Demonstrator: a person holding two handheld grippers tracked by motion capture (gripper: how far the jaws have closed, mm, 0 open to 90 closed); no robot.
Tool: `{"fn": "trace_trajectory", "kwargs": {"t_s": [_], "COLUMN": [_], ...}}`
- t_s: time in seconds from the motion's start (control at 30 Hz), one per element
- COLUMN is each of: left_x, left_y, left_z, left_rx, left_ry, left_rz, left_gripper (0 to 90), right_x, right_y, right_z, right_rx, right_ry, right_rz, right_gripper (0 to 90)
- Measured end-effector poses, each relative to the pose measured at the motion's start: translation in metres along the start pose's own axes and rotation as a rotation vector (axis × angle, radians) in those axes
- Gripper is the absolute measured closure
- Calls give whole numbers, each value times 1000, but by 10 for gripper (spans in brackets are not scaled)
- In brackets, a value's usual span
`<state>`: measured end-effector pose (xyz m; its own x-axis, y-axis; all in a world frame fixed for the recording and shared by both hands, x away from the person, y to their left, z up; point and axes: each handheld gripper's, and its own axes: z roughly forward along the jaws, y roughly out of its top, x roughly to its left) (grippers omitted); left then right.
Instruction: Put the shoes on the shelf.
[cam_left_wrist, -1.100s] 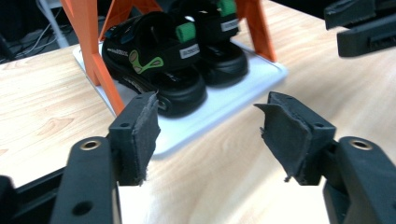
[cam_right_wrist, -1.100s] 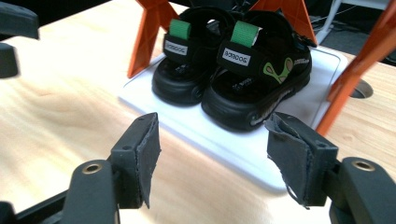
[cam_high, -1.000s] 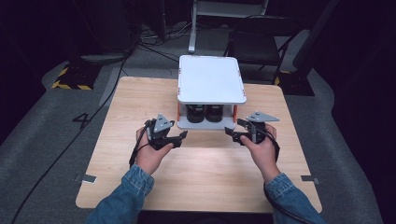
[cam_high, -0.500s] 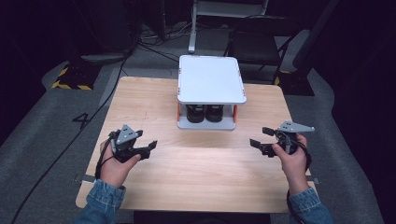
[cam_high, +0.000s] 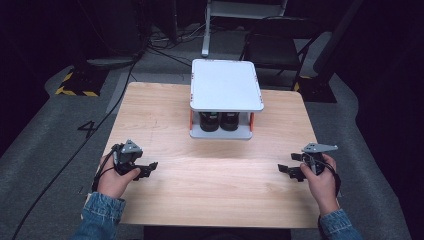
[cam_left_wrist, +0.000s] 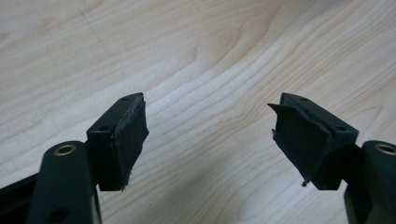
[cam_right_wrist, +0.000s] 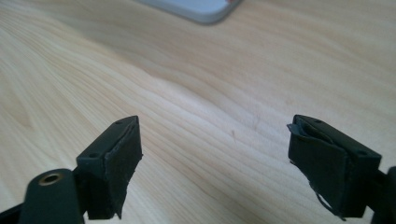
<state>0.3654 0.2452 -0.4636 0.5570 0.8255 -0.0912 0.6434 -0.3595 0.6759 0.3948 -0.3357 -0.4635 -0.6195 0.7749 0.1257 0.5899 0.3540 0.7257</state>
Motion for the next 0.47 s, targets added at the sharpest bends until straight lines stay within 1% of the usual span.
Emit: {"fn": "trace_trajectory", "kwargs": {"t_s": [0.03, 0.07, 0.17, 0.2, 0.23, 0.27, 0.3, 0.37, 0.4, 0.43, 0.47], "left_x": [1, 3, 6, 6, 7, 8, 8, 9, 9, 9, 10], "left_y": [-1, -3, -6, -7, -7, -7, -8, -9, -9, -9, -8], "left_z": [2, 3, 8, 10, 11, 12, 13, 15, 15, 15, 15], "left_rx": [9, 9, 12, 11, 12, 18, 16, 11, 11, 10, 6], "left_ry": [6, 14, 12, 22, 19, 26, 33, 32, 32, 34, 38], "left_rz": [-2, 4, -3, -2, 7, 17, 12, 4, -3, -11, -10], "left_gripper": [246, 243, 237, 232, 228, 222, 220, 221, 220, 219, 219], "right_x": [-2, -4, -7, -8, -9, -9, -9, -8, -7, -6, -5], "right_y": [-3, -5, -10, -12, -14, -14, -15, -16, -16, -16, -16], "right_z": [4, 8, 15, 16, 18, 19, 21, 24, 25, 27, 28], "right_rx": [5, -1, -25, -25, -26, -27, -29, -22, -13, -10, -7], "right_ry": [-4, -15, -65, -73, -77, -81, -83, -95, -94, -98, -96], "right_rz": [5, 8, 4, 7, 7, 6, 8, -5, -9, -21, -29], "right_gripper": [168, 160, 160, 160, 160, 160, 160, 160, 160, 161, 161]}}
